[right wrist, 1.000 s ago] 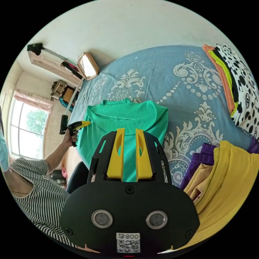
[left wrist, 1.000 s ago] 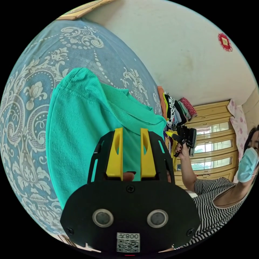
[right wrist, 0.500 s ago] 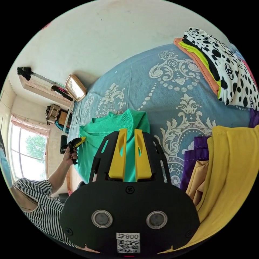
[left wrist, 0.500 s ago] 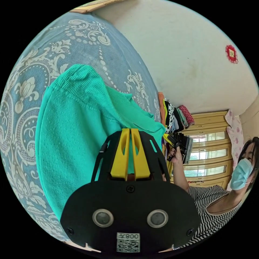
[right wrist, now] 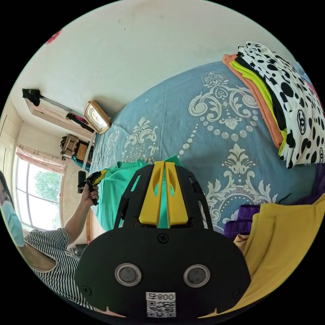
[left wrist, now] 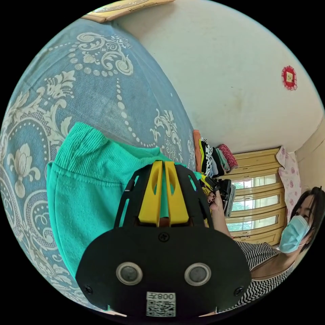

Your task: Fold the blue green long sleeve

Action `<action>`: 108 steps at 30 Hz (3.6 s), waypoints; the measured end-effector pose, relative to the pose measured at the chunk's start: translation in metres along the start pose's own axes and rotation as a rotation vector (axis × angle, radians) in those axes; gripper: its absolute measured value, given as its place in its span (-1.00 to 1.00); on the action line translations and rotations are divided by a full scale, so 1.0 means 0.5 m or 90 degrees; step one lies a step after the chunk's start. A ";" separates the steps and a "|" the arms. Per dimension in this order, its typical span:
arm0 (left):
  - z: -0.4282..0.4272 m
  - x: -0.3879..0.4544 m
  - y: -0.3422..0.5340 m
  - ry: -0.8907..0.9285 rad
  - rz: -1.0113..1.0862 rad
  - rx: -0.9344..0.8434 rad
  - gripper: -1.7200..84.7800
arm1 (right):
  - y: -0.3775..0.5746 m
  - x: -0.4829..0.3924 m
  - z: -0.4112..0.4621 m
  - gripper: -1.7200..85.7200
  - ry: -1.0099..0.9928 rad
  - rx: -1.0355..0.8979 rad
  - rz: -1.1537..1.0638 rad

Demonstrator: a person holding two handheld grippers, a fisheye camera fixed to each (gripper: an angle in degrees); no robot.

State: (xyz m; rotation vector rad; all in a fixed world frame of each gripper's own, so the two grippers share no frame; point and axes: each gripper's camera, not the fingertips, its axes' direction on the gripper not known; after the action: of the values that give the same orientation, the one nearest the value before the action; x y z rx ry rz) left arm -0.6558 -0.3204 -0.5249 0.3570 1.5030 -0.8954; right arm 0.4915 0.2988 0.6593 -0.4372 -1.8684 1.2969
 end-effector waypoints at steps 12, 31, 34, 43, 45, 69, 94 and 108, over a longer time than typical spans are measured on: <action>0.030 0.034 0.084 -0.035 0.086 0.015 -0.86 | 0.095 -0.116 0.120 -0.95 0.058 -0.031 -0.138; 0.233 0.186 0.130 -0.332 0.276 -0.028 -0.96 | 0.145 -0.204 0.356 -0.96 0.295 -0.044 -0.268; 0.242 0.204 0.158 -0.363 0.296 -0.018 -0.96 | 0.161 -0.259 0.391 -0.96 0.226 -0.048 -0.321; 0.285 0.206 0.154 -0.425 0.294 -0.036 -0.96 | 0.072 -0.258 0.598 -0.96 0.181 -0.125 -0.313; 0.289 0.209 0.152 -0.425 0.299 -0.039 -0.96 | 0.055 -0.241 0.602 -0.96 0.168 -0.125 -0.295; 0.166 0.232 0.270 -0.399 0.273 0.011 -0.96 | 0.108 -0.141 0.463 -0.96 0.167 -0.034 -0.287; 0.270 0.286 0.269 -0.446 0.345 -0.079 -0.96 | 0.109 0.124 0.334 -0.96 0.288 0.013 -0.088; 0.125 0.267 0.295 -0.475 0.313 0.003 -0.96 | 0.156 0.181 0.284 -0.96 0.299 0.028 -0.035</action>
State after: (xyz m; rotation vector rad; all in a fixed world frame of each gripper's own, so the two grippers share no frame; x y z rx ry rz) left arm -0.5316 -0.3075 -0.6916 0.3249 0.6781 -0.5412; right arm 0.3138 0.3035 0.6052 -0.6044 -1.4450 1.0839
